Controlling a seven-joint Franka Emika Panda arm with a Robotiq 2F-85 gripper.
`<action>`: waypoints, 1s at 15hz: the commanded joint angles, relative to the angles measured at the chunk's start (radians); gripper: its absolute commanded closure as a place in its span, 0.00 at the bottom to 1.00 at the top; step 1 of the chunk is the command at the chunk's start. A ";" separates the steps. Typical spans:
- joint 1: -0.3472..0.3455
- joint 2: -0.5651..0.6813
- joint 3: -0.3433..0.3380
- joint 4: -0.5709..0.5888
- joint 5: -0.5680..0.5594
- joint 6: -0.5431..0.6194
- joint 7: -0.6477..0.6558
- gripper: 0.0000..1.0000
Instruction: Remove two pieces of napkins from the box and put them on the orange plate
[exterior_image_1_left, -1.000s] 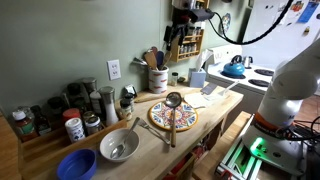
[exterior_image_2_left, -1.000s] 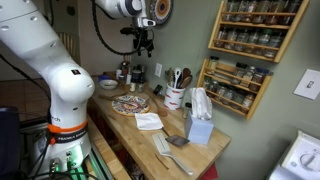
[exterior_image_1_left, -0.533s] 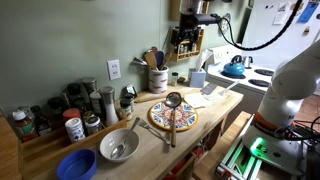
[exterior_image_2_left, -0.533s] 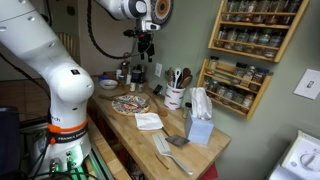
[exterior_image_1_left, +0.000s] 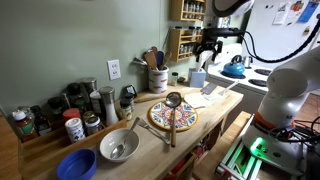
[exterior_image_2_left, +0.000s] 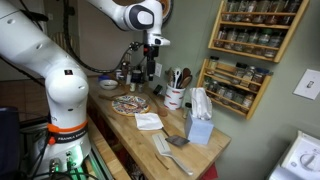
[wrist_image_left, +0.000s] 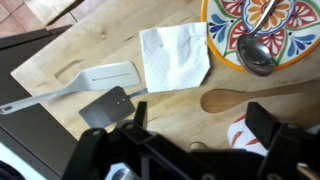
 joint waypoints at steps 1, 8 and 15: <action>-0.130 -0.082 -0.059 -0.068 -0.031 -0.008 0.033 0.00; -0.135 -0.041 -0.047 -0.033 -0.020 -0.002 -0.008 0.00; -0.230 0.161 -0.058 0.072 -0.008 0.181 0.201 0.00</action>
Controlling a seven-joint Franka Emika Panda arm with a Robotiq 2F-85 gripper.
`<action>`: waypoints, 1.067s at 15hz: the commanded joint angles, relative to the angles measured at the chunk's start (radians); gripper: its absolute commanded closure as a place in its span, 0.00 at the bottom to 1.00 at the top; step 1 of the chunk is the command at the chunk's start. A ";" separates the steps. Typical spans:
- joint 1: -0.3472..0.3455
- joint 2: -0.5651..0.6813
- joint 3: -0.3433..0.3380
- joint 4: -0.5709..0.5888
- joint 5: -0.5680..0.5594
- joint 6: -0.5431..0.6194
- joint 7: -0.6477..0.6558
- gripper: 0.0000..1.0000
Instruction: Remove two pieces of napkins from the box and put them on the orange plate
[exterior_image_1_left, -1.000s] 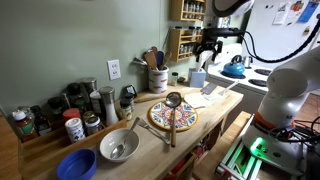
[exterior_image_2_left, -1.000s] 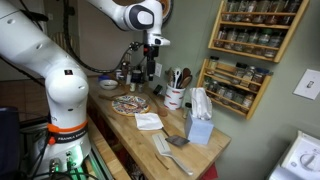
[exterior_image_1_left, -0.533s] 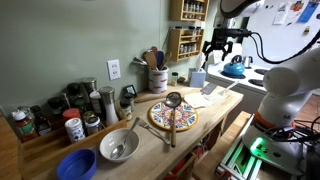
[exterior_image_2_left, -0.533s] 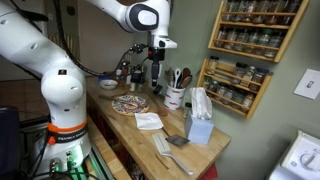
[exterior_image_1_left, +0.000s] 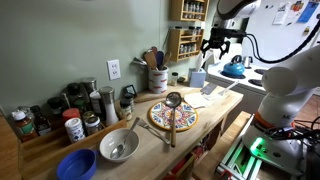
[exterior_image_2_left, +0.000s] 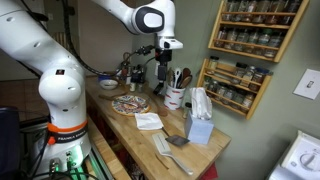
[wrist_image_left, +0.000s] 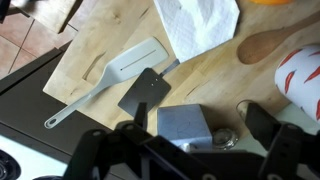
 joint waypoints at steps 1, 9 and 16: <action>-0.048 0.151 -0.014 0.091 0.021 0.097 0.131 0.00; -0.083 0.339 -0.063 0.195 -0.004 0.322 0.405 0.00; -0.086 0.451 -0.081 0.230 -0.090 0.420 0.559 0.34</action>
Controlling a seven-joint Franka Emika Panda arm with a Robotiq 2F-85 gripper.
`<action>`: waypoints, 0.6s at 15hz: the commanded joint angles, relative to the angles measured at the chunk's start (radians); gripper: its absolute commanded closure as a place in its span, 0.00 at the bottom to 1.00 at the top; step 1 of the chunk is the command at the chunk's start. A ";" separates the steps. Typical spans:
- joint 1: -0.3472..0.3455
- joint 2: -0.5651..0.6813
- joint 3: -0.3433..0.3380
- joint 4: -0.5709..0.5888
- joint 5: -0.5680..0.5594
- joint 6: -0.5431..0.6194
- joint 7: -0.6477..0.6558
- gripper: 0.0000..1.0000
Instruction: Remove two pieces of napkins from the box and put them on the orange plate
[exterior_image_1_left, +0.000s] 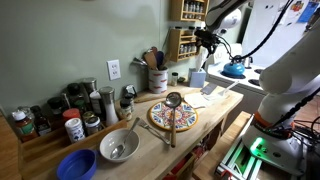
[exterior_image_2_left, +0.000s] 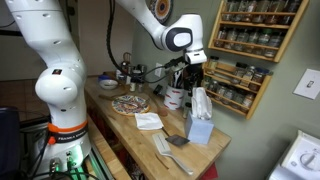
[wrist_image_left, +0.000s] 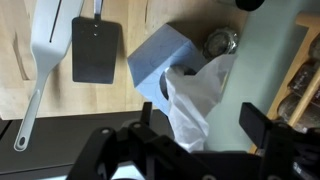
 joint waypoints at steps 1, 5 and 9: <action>-0.002 0.060 -0.013 0.023 -0.076 0.029 0.093 0.42; 0.015 0.082 -0.037 0.024 -0.106 0.022 0.123 0.73; 0.020 0.065 -0.056 0.011 -0.109 0.024 0.121 1.00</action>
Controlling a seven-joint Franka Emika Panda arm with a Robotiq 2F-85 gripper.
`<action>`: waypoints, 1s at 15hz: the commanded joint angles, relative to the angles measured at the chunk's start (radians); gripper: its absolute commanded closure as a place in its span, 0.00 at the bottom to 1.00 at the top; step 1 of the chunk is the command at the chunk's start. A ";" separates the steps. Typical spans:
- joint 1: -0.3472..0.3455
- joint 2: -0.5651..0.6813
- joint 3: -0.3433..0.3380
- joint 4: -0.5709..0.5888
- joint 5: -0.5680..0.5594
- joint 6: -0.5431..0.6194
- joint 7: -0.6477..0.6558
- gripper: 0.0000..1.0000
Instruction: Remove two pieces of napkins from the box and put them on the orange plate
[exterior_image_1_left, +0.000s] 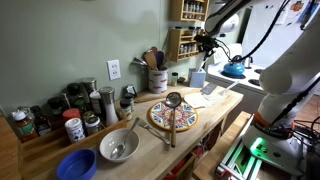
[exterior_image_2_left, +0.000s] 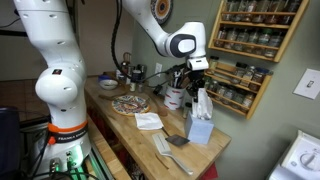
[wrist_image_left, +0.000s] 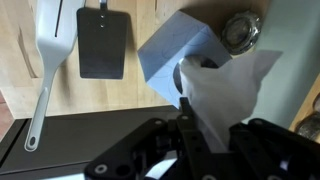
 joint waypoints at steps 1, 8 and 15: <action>0.019 -0.011 -0.028 -0.009 -0.023 0.011 0.025 1.00; 0.036 -0.024 -0.053 -0.028 0.024 0.051 -0.017 1.00; 0.109 -0.072 -0.169 -0.178 0.340 0.399 -0.310 1.00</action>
